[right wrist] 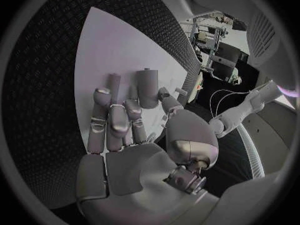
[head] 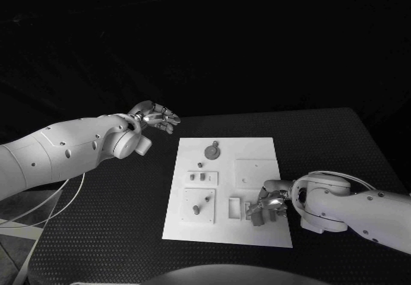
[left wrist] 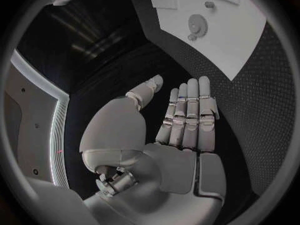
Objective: Assemble the parts on the task board
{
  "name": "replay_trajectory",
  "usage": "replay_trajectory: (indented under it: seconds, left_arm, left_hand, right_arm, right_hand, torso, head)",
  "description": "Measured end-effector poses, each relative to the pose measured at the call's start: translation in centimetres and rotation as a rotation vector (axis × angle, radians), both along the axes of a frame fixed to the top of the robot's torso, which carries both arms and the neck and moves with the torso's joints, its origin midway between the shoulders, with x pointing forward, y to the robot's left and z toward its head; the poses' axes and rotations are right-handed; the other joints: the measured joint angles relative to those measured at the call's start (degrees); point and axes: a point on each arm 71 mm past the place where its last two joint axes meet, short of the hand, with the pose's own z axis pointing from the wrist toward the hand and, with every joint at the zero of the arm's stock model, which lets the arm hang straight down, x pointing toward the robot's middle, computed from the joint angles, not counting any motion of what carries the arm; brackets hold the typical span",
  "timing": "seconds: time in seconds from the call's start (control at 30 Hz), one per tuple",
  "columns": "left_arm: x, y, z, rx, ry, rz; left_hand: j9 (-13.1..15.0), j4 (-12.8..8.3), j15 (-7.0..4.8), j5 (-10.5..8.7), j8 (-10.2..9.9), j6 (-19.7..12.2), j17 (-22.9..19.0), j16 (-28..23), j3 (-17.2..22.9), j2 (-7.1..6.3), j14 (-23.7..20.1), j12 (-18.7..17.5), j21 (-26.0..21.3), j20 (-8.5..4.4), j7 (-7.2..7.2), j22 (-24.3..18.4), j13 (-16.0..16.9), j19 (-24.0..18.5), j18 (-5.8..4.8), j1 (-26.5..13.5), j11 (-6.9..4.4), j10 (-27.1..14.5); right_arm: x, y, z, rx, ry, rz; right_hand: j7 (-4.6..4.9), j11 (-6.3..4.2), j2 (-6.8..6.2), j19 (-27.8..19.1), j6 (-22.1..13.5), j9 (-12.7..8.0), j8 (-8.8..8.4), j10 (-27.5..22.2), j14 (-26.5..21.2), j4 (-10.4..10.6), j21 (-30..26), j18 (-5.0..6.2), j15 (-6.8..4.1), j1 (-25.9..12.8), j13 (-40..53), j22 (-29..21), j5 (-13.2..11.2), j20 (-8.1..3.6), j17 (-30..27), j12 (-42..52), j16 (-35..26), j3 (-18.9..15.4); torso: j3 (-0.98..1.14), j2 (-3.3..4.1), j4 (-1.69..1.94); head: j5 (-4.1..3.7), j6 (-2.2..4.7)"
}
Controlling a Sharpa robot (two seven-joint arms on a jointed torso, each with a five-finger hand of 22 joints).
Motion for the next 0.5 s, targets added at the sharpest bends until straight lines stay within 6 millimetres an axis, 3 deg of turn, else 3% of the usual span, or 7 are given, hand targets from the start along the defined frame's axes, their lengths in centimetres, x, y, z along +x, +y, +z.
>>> replay_trajectory:
  seconds: [0.07, 0.5]
  left_arm:
    - [0.0, 0.0, 0.0, 0.0, 0.001, 0.001]
    - [0.0, 0.2, 0.0, -0.001, 0.005, 0.007]
  left_hand:
    - [0.0, 0.0, 0.0, 0.0, 0.0, -0.18, 0.0, 0.0, 0.0, 0.0, 0.0, 0.0, 0.0, 0.0, 0.18, 0.0, 0.0, 0.0, 0.0, 0.0, 0.0, 0.0]
    - [0.0, 0.0, 0.0, 0.0, 0.0, -0.18, 0.07, 0.0, 0.0, 0.0, 0.0, 0.0, 0.0, 0.0, 0.18, 0.0, -0.05, 0.0, -0.03, 0.0, 0.0, 0.0]
  right_arm:
    - [-0.1, -0.2, 0.0, 0.002, 0.001, -0.001]
    - [-0.1, -1.1, 1.0, 0.004, 0.009, -0.03]
  right_hand:
    - [0.05, -0.03, 0.0, -0.01, -0.05, -0.87, 0.23, 0.03, 0.0, 0.64, 0.0, 0.0, 0.0, 0.0, -0.07, 0.0, -0.03, 0.01, 0.0, 0.0, 0.0, 0.65]
    - [0.65, -0.13, 0.47, 0.09, -0.05, -0.76, 0.49, 0.53, 0.09, 1.29, 0.19, -0.02, 0.12, 0.11, -0.02, 0.0, 0.2, 0.33, 0.28, 0.51, 0.0, 1.46]
  torso:
    - [0.01, 0.0, -0.01]
    - [0.0, 0.01, -0.05]
  head:
    - [0.02, -0.03]
    - [-0.12, -0.01]
